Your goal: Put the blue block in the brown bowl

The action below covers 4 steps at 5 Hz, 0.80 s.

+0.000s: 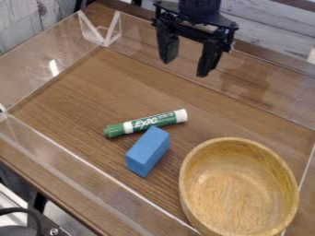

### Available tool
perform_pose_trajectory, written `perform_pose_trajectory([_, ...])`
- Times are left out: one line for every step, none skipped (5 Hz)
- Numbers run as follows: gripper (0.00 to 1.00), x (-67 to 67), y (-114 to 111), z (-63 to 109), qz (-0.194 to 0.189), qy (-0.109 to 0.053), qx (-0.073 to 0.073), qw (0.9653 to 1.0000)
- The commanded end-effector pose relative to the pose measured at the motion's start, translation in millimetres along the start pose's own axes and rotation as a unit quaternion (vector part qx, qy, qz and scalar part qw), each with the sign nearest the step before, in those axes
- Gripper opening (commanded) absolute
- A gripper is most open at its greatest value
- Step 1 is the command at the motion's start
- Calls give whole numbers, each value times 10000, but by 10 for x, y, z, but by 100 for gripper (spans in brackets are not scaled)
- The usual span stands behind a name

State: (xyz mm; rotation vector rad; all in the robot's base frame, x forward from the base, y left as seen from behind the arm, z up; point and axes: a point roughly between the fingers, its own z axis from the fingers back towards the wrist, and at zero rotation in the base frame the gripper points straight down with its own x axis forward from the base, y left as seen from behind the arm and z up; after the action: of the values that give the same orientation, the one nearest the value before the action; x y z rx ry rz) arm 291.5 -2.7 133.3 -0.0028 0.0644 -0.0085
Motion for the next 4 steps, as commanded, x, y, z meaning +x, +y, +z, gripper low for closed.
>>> perform_pose_trajectory([100, -64, -4, -71, 4, 70, 1, 10000])
perform_pose_trajectory([100, -262, -1, -159, -57, 47, -1, 10000])
perform_pose_trajectory([100, -441, 14, -224, -193, -65, 5, 9998])
perform_pose_trajectory([100, -527, 50, -298, -239, -114, 19, 9996])
